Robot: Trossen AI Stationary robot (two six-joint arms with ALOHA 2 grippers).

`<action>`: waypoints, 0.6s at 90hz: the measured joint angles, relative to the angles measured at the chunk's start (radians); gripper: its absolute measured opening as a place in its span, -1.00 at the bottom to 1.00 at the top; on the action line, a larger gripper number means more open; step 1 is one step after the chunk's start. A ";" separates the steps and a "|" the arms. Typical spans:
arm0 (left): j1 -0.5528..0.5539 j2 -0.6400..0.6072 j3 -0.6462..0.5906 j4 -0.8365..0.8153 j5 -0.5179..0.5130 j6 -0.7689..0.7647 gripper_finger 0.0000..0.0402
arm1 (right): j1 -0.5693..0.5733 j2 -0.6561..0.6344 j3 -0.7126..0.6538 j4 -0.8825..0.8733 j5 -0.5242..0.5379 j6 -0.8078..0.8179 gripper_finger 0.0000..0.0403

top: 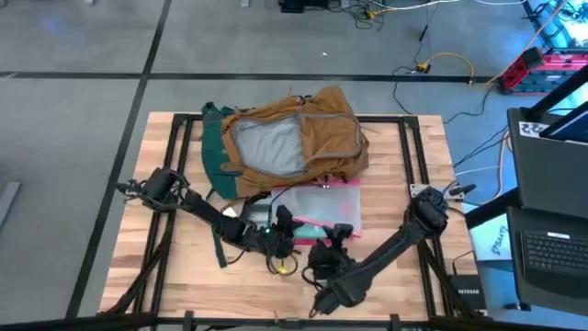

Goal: Unpack backpack
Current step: Remove the blue calculator from the pink zipper pouch

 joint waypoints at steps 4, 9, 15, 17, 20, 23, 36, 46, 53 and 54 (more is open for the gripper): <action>-0.023 -0.005 0.006 0.001 0.000 0.011 -0.61 | 0.007 -0.001 -0.006 -0.001 0.007 0.022 0.10; -0.052 -0.017 0.014 0.003 -0.002 0.024 -0.61 | 0.012 -0.002 -0.017 0.001 0.009 0.038 0.10; -0.088 -0.030 0.024 0.006 -0.004 0.041 -0.61 | 0.019 -0.003 -0.030 0.004 0.010 0.058 0.10; -0.099 -0.034 0.027 0.007 -0.005 0.046 -0.61 | 0.021 -0.004 -0.035 0.005 0.011 0.065 0.10; -0.117 -0.041 0.032 0.009 -0.006 0.054 -0.61 | 0.024 -0.004 -0.042 0.006 0.012 0.075 0.10; -0.135 -0.048 0.037 0.010 -0.007 0.063 -0.61 | 0.027 -0.005 -0.048 0.008 0.013 0.084 0.10; -0.200 -0.069 0.040 -0.023 -0.123 0.118 -0.61 | 0.028 -0.006 -0.081 0.001 -0.010 0.117 0.10; -0.260 -0.114 0.040 -0.132 -0.317 0.142 -0.61 | 0.028 -0.006 -0.103 0.001 -0.020 0.176 0.10; -0.299 -0.166 0.040 -0.295 -0.374 0.025 -0.61 | 0.028 -0.006 -0.114 0.004 -0.027 0.195 0.10; -0.305 -0.175 0.040 -0.320 -0.375 0.000 -0.61 | 0.029 -0.006 -0.116 0.005 -0.029 0.195 0.10</action>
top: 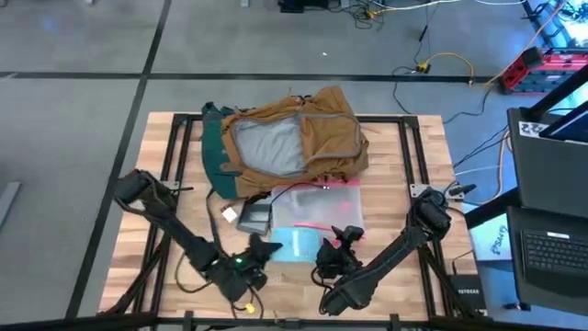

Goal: Unpack backpack
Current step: Remove the blue calculator from the pink zipper pouch

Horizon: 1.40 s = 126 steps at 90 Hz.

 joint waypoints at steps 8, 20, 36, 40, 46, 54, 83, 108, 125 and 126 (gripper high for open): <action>-0.047 -0.066 0.000 -0.230 0.021 -0.248 -0.61 | 0.007 -0.001 -0.017 0.019 -0.009 0.009 0.10; -0.106 -0.130 0.001 -0.562 0.069 -0.616 -0.61 | 0.007 -0.001 -0.026 0.025 -0.008 0.022 0.10; -0.163 -0.139 0.000 -0.792 0.102 -0.906 -0.61 | 0.007 -0.001 -0.026 0.032 -0.008 0.021 0.10; -0.181 -0.142 0.000 -0.815 0.104 -0.948 -0.61 | 0.006 -0.001 -0.026 0.032 -0.008 0.021 0.10; -0.213 -0.155 0.000 -0.840 0.109 -0.983 -0.61 | 0.006 -0.001 -0.026 0.032 -0.008 0.021 0.10; -0.255 -0.173 0.000 -0.874 0.117 -1.030 -0.61 | 0.006 -0.001 -0.026 0.031 -0.008 0.021 0.10; -0.432 -0.280 0.000 -0.907 0.054 -1.133 -0.61 | 0.006 -0.001 -0.026 0.034 -0.008 0.021 0.10; -0.421 -0.278 -0.096 -0.939 0.152 -1.311 -0.61 | 0.006 -0.001 -0.026 0.055 -0.007 0.021 0.10; -0.391 -0.278 -0.172 -0.911 0.186 -1.419 -0.61 | 0.006 -0.001 -0.026 0.054 -0.007 0.021 0.10; -0.390 -0.278 -0.175 -0.910 0.185 -1.423 -0.61 | 0.006 -0.001 -0.026 0.054 -0.007 0.021 0.10</action>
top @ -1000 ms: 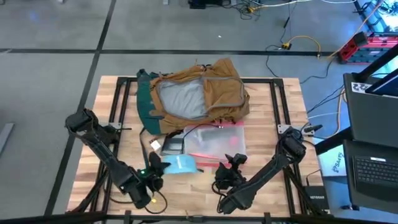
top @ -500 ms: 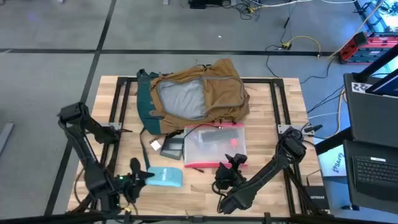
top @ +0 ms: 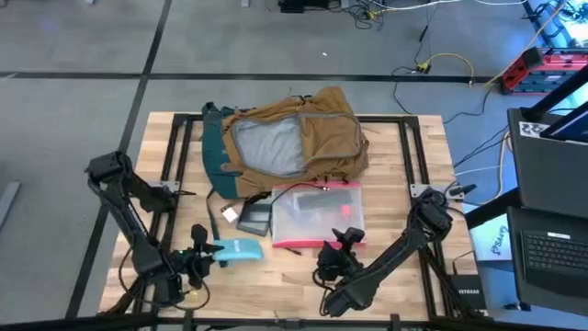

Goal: Unpack backpack
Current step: Remove the blue calculator from the pink zipper pouch, then remove the blue chocolate bar from the pink zipper pouch

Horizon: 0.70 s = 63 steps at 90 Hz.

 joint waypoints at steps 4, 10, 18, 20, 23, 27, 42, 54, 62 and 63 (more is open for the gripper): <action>0.004 0.000 -0.008 0.003 -0.004 -0.008 -0.57 | 0.000 0.000 0.000 0.000 0.001 0.000 0.10; 0.006 0.000 -0.013 0.014 -0.005 -0.010 -0.40 | 0.000 0.000 0.000 0.000 0.003 0.000 0.10; 0.009 0.000 -0.020 0.030 -0.006 -0.011 -0.17 | -0.001 0.000 0.000 0.000 0.006 0.000 0.10; 0.009 0.000 -0.022 0.034 -0.006 -0.012 -0.11 | -0.001 0.000 0.000 0.000 0.006 0.000 0.10; 0.010 0.000 -0.024 0.039 -0.007 -0.012 -0.03 | -0.001 0.000 0.000 0.000 0.007 0.000 0.10; 0.012 0.000 -0.027 0.046 -0.007 -0.014 0.08 | -0.001 0.000 0.000 0.000 0.008 0.000 0.10; 0.013 0.000 -0.025 0.045 0.011 -0.024 0.22 | -0.002 0.000 0.000 0.004 0.008 0.000 0.10; 0.011 0.000 0.002 0.039 0.024 0.001 0.24 | -0.002 0.000 0.000 0.005 0.008 0.000 0.10; 0.008 0.000 0.028 0.032 0.022 0.045 0.24 | -0.002 0.000 0.000 0.006 0.008 0.000 0.10; 0.008 0.000 0.031 0.032 0.021 0.051 0.24 | -0.002 0.000 0.000 0.006 0.008 0.000 0.10</action>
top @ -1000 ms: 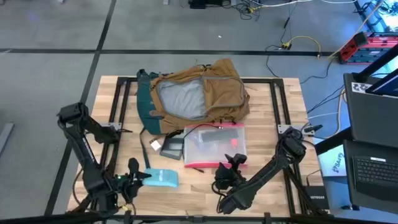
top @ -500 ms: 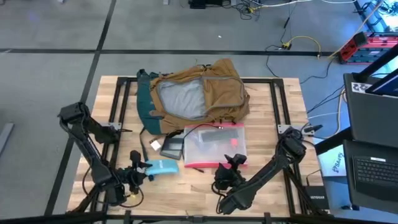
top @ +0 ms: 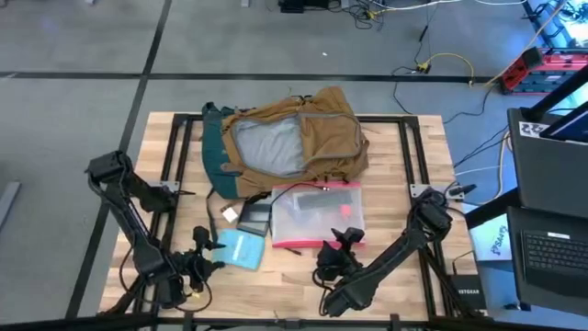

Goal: Unpack backpack
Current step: Remove the blue chocolate bar from the pink zipper pouch

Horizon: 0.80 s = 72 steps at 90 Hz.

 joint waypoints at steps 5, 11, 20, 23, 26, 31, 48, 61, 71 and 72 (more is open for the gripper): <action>0.000 0.000 0.015 0.002 -0.017 0.031 0.24 | 0.000 0.000 0.000 0.000 0.000 0.000 0.10; 0.002 0.000 0.026 0.019 -0.077 0.071 0.24 | 0.000 0.000 0.000 0.002 0.000 0.000 0.10; 0.031 0.000 0.027 0.076 -0.158 0.149 0.24 | 0.000 0.000 0.000 0.002 0.001 0.000 0.10; 0.051 0.000 0.027 0.099 -0.167 0.175 0.24 | 0.000 0.000 0.000 0.002 0.005 0.000 0.10; 0.076 0.000 0.027 0.127 -0.168 0.200 0.24 | 0.000 0.000 0.000 0.003 0.012 0.000 0.10; 0.127 0.003 0.027 0.183 -0.155 0.259 0.25 | 0.000 0.000 0.000 0.007 0.020 0.000 0.10; 0.311 0.034 0.027 0.449 -0.009 0.542 0.25 | 0.000 0.000 0.000 0.020 0.037 0.000 0.10; 0.438 0.084 0.027 0.685 0.152 0.760 0.25 | 0.000 0.000 0.000 0.025 0.042 0.000 0.10; 0.519 0.144 0.027 0.840 0.246 0.880 0.25 | 0.000 0.000 0.000 0.025 0.043 0.000 0.10; 0.527 0.151 0.027 0.851 0.253 0.888 0.25 | 0.000 0.000 0.000 0.025 0.043 0.000 0.10</action>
